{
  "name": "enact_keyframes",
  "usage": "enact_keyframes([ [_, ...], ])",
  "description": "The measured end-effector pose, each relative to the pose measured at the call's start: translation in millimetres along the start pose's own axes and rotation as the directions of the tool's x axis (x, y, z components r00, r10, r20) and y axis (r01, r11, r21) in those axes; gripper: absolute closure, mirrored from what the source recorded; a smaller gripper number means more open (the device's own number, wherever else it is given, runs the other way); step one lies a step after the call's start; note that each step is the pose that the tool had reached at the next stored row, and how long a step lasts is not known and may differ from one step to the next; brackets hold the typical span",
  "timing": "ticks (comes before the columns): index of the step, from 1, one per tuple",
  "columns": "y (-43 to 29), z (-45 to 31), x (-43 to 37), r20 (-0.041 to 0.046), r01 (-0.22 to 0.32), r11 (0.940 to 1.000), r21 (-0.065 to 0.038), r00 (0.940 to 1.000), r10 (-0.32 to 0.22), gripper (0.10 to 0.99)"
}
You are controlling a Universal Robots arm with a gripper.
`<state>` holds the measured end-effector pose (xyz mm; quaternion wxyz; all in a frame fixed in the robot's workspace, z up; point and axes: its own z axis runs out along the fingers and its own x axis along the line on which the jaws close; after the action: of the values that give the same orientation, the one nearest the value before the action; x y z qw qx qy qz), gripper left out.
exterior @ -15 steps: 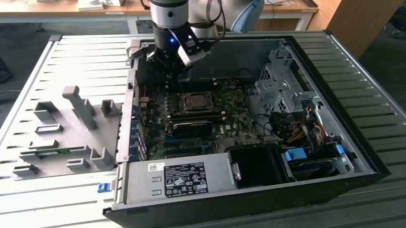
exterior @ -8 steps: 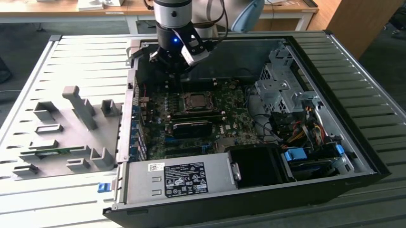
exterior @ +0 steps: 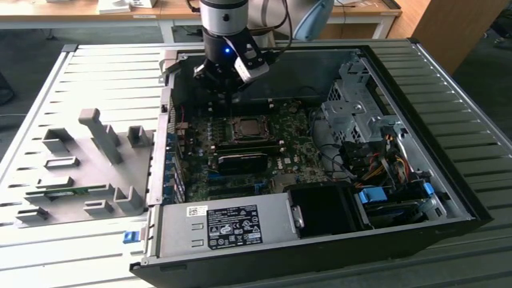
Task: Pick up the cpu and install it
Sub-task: 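Install the first cpu locking lever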
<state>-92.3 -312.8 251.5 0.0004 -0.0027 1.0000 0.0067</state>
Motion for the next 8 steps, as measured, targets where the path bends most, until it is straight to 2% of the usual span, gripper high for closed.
enact_keyframes([
  [8,-0.1,0.1,-11.2,0.0000,0.000,1.0000,0.000,1.0000,0.000,0.980],
])
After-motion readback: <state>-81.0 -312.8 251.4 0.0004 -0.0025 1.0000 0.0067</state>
